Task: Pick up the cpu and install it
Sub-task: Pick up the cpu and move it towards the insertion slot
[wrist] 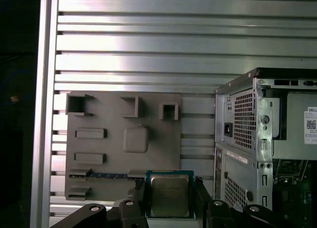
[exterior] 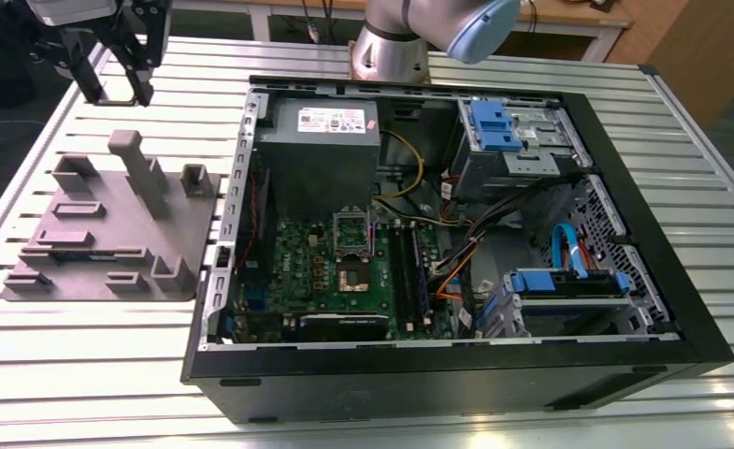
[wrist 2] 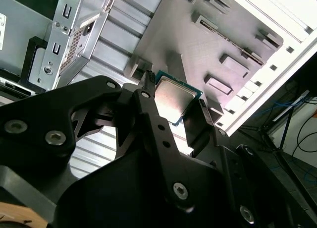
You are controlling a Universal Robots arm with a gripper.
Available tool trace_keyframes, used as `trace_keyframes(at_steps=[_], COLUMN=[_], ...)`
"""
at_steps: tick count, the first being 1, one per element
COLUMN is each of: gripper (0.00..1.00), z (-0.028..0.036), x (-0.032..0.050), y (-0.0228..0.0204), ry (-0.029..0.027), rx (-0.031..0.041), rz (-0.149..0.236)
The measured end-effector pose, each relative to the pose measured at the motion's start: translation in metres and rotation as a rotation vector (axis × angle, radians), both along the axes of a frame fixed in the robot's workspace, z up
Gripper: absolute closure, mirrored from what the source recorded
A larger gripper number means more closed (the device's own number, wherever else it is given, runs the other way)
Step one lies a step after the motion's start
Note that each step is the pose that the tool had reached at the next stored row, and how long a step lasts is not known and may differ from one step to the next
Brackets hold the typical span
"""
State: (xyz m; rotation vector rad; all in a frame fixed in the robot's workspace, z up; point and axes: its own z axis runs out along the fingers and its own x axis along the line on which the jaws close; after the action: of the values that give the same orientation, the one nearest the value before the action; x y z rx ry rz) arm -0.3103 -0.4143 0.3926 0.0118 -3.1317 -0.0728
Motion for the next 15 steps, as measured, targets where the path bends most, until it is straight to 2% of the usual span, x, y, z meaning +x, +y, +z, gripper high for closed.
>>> trace_keyframes(at_steps=[12,15], gripper=[0.53,0.53], z=[0.0,0.0], x=[0.0023,0.0023], y=[-0.0002,-0.0021], ry=[0.0001,0.0], rx=[0.0,0.0], rz=[0.0,0.0])
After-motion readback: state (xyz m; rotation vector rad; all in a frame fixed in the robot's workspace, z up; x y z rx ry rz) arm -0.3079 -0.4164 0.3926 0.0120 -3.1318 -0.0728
